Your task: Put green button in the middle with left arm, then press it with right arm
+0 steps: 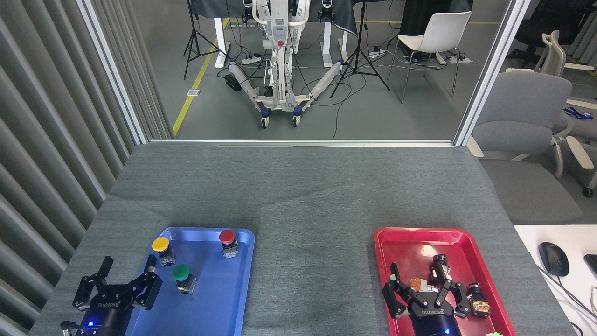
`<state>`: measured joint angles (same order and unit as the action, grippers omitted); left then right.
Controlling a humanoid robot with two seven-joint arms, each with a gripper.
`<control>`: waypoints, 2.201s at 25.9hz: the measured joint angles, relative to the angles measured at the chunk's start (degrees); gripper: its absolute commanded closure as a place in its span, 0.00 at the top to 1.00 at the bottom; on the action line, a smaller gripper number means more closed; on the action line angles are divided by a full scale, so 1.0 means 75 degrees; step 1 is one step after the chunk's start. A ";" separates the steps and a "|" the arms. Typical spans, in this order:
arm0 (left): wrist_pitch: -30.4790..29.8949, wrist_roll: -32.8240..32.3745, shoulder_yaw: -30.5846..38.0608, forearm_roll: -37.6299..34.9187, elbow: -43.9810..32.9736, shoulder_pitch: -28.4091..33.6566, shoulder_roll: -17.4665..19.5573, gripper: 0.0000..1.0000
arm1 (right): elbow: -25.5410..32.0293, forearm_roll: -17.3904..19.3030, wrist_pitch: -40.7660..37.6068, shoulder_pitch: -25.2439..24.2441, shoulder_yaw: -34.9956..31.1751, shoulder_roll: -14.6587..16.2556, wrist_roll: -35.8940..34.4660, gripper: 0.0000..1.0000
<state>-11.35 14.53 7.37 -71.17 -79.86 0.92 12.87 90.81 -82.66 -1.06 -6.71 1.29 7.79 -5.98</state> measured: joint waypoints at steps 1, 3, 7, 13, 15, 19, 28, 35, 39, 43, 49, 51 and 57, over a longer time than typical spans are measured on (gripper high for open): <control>-0.0003 0.0000 0.0005 0.0046 -0.0028 0.0028 0.0012 1.00 | -0.0006 -0.0008 0.0029 0.0009 0.0006 0.0002 0.0019 1.00; -0.0005 0.0000 0.0010 0.0090 -0.0053 0.0062 0.0030 1.00 | -0.0023 -0.0019 0.0050 0.0016 0.0010 0.0023 0.0067 1.00; 0.0034 -0.0011 0.0014 0.0096 -0.0112 0.0157 0.0041 1.00 | -0.0075 -0.0027 0.0061 0.0047 0.0015 0.0066 0.0081 1.00; 0.0086 0.0028 0.0014 0.0048 -0.0253 0.0316 0.0042 1.00 | -0.0095 -0.0029 0.0065 -0.0014 0.0016 0.0070 0.0086 1.00; 0.0098 0.0028 0.0014 0.0045 -0.0266 0.0349 0.0041 1.00 | -0.0096 -0.0029 0.0065 -0.0029 0.0016 0.0078 0.0091 1.00; 0.0100 -0.0011 0.0014 0.0044 -0.0277 0.0375 0.0027 1.00 | -0.0096 -0.0029 0.0051 -0.0040 0.0010 0.0083 0.0105 1.00; 0.0098 -0.0063 0.0014 0.0062 -0.0275 0.0381 0.0028 1.00 | -0.0097 -0.0039 0.0049 -0.0088 0.0015 0.0065 0.0084 1.00; 0.0096 -0.0087 0.0014 0.0082 -0.0274 0.0377 0.0036 1.00 | -0.0097 -0.0041 0.0049 -0.0109 0.0016 0.0066 0.0080 1.00; 0.0096 -0.0090 0.0014 0.0089 -0.0266 0.0374 0.0040 1.00 | -0.0096 -0.0041 0.0049 -0.0125 0.0012 0.0092 0.0081 1.00; 0.0095 -0.0090 0.0014 0.0091 -0.0263 0.0377 0.0042 1.00 | -0.0097 -0.0041 0.0048 -0.0158 0.0006 0.0133 0.0080 1.00; 0.0095 -0.0092 0.0014 0.0082 -0.0253 0.0372 0.0043 1.00 | -0.0096 -0.0041 0.0048 -0.0180 0.0005 0.0151 0.0079 1.00; 0.0096 -0.0095 0.0014 0.0081 -0.0248 0.0370 0.0043 1.00 | -0.0097 -0.0041 0.0048 -0.0186 0.0005 0.0151 0.0077 1.00; 0.0094 -0.0098 0.0014 0.0056 -0.0205 0.0358 0.0052 1.00 | -0.0097 -0.0041 0.0048 -0.0204 0.0004 0.0146 0.0040 1.00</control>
<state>-10.64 13.79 7.47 -70.75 -81.39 3.61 13.26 90.09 -82.97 -0.70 -8.25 1.32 8.89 -5.68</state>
